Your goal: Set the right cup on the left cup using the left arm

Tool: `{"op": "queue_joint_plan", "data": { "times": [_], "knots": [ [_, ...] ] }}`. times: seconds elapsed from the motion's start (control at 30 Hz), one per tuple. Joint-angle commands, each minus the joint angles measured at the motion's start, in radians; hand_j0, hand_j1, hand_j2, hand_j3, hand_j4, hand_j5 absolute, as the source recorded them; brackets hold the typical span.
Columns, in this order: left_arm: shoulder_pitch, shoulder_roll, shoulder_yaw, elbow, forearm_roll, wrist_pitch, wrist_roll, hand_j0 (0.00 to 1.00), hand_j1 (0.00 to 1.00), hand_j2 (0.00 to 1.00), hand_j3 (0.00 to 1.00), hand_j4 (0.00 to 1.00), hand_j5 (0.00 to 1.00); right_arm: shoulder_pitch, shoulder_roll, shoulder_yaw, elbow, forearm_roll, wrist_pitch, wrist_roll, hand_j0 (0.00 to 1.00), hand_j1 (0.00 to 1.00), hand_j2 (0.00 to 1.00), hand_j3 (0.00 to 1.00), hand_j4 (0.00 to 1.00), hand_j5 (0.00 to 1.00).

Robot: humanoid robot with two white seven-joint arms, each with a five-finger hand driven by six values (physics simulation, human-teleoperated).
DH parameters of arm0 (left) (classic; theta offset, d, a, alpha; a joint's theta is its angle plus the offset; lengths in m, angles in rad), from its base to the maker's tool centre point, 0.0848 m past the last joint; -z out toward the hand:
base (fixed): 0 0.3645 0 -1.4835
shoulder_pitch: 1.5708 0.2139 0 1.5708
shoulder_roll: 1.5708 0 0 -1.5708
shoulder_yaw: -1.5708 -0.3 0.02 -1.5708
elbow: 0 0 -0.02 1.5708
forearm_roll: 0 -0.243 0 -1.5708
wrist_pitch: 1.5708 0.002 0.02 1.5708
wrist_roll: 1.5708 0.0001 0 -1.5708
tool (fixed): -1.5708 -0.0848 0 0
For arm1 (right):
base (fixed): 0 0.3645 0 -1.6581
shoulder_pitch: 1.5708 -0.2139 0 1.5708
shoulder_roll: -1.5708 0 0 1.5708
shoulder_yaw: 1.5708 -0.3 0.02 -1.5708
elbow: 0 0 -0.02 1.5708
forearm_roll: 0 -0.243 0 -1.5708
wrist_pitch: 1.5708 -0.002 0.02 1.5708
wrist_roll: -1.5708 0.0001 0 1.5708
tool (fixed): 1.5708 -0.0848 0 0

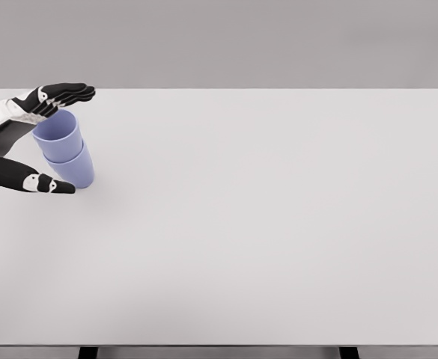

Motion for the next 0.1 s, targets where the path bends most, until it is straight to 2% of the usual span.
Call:
{"op": "queue_joint_plan", "data": {
  "times": [0.0, 0.07],
  "knots": [
    [0.000, -0.008, 0.001, 0.000, 0.002, 0.001, -0.001, 1.00, 1.00, 1.00, 1.00, 1.00, 1.00, 0.000, 0.000, 0.000, 0.000, 0.000, 0.000, 0.000, 1.00, 1.00, 1.00, 1.00, 1.00, 1.00],
    [0.000, -0.018, 0.002, 0.000, 0.002, 0.003, -0.012, 1.00, 1.00, 1.00, 1.00, 1.00, 1.00, 0.000, 0.000, 0.000, 0.000, 0.000, 0.000, 0.000, 1.00, 1.00, 1.00, 1.00, 1.00, 1.00]
  ]
}}
